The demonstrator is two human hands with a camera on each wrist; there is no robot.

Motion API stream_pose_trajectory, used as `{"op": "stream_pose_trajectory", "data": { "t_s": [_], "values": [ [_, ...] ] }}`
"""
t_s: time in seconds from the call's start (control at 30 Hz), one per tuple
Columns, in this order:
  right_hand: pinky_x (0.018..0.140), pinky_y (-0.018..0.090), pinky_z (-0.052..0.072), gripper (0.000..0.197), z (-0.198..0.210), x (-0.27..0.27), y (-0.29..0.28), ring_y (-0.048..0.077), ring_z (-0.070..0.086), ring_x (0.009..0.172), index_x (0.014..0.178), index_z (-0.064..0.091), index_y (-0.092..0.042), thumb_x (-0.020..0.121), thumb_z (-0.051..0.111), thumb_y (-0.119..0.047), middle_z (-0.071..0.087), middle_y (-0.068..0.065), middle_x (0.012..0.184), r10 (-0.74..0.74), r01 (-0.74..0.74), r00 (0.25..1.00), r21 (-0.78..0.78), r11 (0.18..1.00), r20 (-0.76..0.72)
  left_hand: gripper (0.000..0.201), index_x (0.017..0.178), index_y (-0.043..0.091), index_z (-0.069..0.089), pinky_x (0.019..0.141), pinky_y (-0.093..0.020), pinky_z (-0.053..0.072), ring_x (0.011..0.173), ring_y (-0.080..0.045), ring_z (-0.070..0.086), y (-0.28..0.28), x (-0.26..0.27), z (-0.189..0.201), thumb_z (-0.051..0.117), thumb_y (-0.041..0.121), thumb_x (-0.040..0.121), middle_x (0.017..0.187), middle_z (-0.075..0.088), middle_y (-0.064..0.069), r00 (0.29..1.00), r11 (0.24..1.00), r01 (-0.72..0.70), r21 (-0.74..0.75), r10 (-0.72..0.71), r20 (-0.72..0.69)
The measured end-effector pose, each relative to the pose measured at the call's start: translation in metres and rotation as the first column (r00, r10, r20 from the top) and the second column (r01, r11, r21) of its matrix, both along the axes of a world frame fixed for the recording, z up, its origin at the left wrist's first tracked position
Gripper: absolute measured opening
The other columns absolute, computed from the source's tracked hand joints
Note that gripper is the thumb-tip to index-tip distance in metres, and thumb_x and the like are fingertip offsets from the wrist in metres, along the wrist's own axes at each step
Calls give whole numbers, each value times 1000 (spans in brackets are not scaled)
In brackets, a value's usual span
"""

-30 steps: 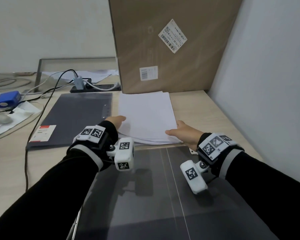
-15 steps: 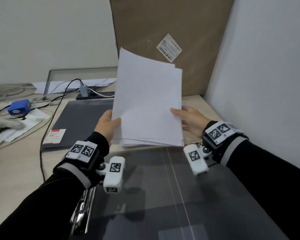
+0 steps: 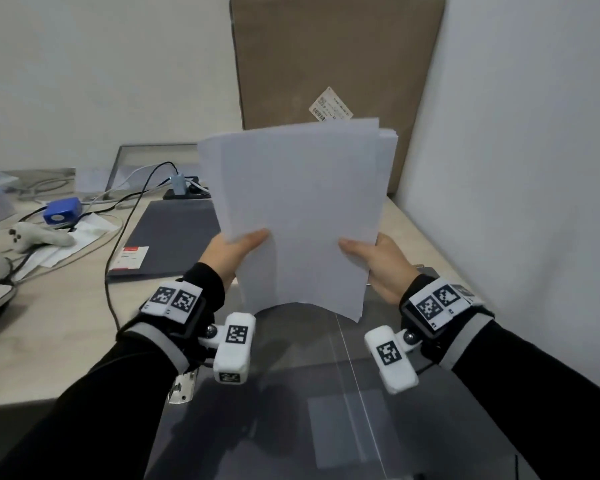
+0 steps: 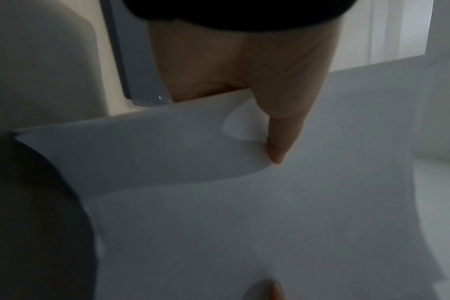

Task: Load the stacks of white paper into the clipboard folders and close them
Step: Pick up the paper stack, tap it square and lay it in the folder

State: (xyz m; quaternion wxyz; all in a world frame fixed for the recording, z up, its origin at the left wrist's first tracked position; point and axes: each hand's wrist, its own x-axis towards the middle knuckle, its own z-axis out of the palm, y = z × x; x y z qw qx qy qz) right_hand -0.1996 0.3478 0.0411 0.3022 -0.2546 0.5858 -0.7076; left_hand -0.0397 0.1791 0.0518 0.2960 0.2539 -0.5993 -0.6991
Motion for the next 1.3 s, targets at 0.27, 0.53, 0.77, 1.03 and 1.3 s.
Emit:
{"op": "stream_pose_trajectory", "data": {
  "t_s": [0.27, 0.53, 0.77, 1.03, 1.3],
  "values": [
    [87, 40, 54, 41, 4, 6, 3, 30, 66, 96, 117, 61, 0, 77, 71, -4, 69, 16, 111, -50, 50, 999, 41, 998, 17, 32, 110, 12, 65, 91, -37, 52, 105, -27, 64, 6, 2, -1, 71, 18, 79, 118, 67, -11, 992, 998, 48, 29, -51, 114],
    [95, 40, 50, 38, -10, 13, 0, 28, 67, 98, 106, 67, -5, 70, 77, -7, 71, 15, 107, -42, 40, 999, 73, 997, 16, 50, 101, 18, 68, 100, -42, 48, 108, -27, 65, 10, 1, -11, 82, 27, 53, 115, 70, -10, 991, 999, 47, 9, -48, 127],
    [91, 37, 54, 34, -22, 16, -4, 28, 68, 98, 110, 66, -3, 77, 72, -3, 71, 15, 109, -33, 33, 999, 102, 994, -2, 48, 102, 14, 67, 96, -40, 50, 106, -29, 65, 4, 4, -20, 83, 23, 58, 113, 69, -11, 986, 999, 11, 50, -19, 166],
    [94, 37, 52, 30, -24, 17, -4, 29, 66, 105, 113, 65, -4, 87, 66, -19, 68, 14, 113, -156, 222, 955, 255, 941, -253, 15, 91, 14, 65, 85, -35, 52, 81, -16, 63, 0, -1, -25, 71, 21, 80, 95, 67, -3, 961, 1000, -15, -1, 15, 277],
    [98, 44, 49, 36, -26, 18, 22, 31, 64, 104, 121, 57, 6, 88, 63, -8, 64, 17, 121, -103, 150, 987, 463, 873, -127, 38, 125, 7, 59, 93, -25, 37, 108, -20, 55, -13, 42, -41, 59, 19, 88, 125, 61, -8, 777, 924, 96, -370, 163, 608]
  ]
}}
